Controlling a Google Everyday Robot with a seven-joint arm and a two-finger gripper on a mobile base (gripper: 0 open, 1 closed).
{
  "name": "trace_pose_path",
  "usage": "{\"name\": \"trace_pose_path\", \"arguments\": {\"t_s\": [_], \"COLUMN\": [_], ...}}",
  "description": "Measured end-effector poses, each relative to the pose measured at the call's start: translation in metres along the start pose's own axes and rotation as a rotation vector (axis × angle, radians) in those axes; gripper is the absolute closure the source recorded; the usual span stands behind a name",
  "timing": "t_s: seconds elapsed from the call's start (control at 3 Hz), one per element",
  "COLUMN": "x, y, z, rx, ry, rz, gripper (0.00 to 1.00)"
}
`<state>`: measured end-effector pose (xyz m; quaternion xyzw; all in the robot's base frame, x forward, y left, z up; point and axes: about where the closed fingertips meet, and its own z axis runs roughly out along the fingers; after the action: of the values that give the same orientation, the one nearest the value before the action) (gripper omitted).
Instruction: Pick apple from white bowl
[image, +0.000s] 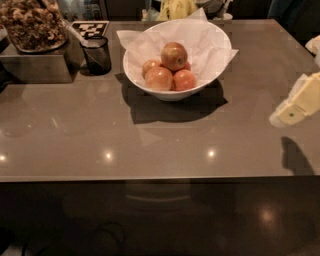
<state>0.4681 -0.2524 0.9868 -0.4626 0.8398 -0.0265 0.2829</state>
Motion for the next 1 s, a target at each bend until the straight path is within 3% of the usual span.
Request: {"name": "trace_pose_path", "arguments": {"t_s": [0.33,1.0], "x": [-0.0160,-0.0217], "y": [-0.0494,-0.0560], "z": [0.0067,0.0023], "rx": [0.084,0.105], "ry": [-0.133,-0.151], "rz": [0.095,0.092], "gripper": [0.00,0.00]}}
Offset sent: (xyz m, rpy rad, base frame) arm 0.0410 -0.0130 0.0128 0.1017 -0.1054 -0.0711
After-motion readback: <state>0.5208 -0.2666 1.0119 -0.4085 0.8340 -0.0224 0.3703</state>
